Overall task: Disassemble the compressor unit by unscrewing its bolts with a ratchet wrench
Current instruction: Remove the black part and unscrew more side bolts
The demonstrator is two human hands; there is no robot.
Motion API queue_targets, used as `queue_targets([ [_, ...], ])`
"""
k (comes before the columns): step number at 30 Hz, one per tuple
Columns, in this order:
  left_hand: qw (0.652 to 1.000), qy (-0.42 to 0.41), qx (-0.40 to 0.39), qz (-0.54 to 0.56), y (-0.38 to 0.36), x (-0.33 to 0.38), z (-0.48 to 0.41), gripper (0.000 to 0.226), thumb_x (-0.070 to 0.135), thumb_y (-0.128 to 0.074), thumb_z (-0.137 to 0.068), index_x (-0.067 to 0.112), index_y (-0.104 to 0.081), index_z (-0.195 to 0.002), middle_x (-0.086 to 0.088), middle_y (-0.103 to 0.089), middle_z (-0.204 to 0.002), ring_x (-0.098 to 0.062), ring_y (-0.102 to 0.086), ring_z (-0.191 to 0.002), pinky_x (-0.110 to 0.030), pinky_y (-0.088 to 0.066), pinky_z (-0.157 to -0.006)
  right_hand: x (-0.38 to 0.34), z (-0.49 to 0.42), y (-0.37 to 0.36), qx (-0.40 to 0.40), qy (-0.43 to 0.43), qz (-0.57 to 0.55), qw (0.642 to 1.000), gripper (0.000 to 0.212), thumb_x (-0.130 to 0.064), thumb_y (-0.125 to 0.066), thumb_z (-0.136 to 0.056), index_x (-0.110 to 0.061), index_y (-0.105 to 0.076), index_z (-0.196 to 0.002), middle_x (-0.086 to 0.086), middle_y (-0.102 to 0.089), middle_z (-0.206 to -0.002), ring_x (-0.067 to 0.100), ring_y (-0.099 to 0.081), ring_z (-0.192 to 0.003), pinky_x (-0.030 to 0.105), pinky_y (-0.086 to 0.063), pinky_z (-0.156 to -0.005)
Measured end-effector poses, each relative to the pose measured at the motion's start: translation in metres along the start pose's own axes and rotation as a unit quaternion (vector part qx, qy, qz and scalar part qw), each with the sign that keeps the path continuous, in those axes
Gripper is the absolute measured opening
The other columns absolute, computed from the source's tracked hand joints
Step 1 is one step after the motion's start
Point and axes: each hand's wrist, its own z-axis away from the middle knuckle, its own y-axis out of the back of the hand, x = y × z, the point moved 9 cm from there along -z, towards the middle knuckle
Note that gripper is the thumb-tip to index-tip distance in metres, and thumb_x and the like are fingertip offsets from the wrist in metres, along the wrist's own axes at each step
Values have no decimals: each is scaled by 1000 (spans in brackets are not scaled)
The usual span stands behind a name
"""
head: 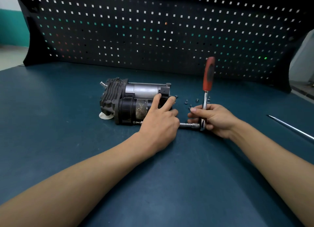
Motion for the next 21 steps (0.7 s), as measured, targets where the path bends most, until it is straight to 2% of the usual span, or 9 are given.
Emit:
queue_targets([
  [3, 1000, 2, 2, 2, 0, 0, 0, 36, 21, -36, -98, 22, -71, -99, 6, -61, -103, -32, -18, -143, -60, -6, -115, 3, -3, 4, 28, -9, -1, 1000, 8, -8, -72, -88, -8, -64, -90, 5, -74, -72, 19, -74, -63, 15, -26, -27],
  [8, 1000, -2, 15, 2, 1, 0, 1, 36, 22, -36, -97, 23, -71, -96, 7, -61, -102, -32, -20, -142, -59, -7, -114, 4, -3, 7, 25, 0, -11, 1000, 5, -6, -69, -90, -7, -66, -93, 4, -72, -71, 16, -74, -65, 15, -28, -29],
  [12, 1000, -3, 25, 0, 0, -1, 2, 33, 24, -39, -98, 22, -71, -92, 7, -62, -98, -31, -23, -141, -59, -7, -114, -1, 2, 7, 20, 45, -20, 999, 13, -6, -73, -84, -7, -67, -96, 5, -71, -72, 15, -74, -67, 15, -31, -31],
  [15, 999, 0, 36, 3, 0, -2, 3, 29, 26, -43, -98, 21, -70, -87, 7, -63, -92, -31, -28, -140, -58, -8, -114, -8, 9, 8, 10, 88, -4, 996, 20, -16, -80, -70, -15, -71, -88, 3, -73, -77, 16, -75, -73, 17, -34, -35],
  [19, 999, 1, 41, 0, -1, -3, 2, 27, 26, -45, -98, 20, -69, -87, 7, -64, -91, -30, -30, -139, -57, -9, -114, -18, 19, 7, -36, 149, 74, 985, 11, -22, -82, -62, -25, -78, -72, 0, -78, -86, 11, -70, -77, 18, -44, -48],
  [21, 999, -2, 41, -3, -1, -2, 2, 28, 25, -42, -98, 19, -68, -89, 6, -63, -93, -30, -28, -139, -58, -8, -114, -20, 25, 0, -93, 188, 122, 970, 10, -16, -84, -66, -25, -78, -66, -2, -78, -92, 8, -69, -82, 18, -51, -64],
])
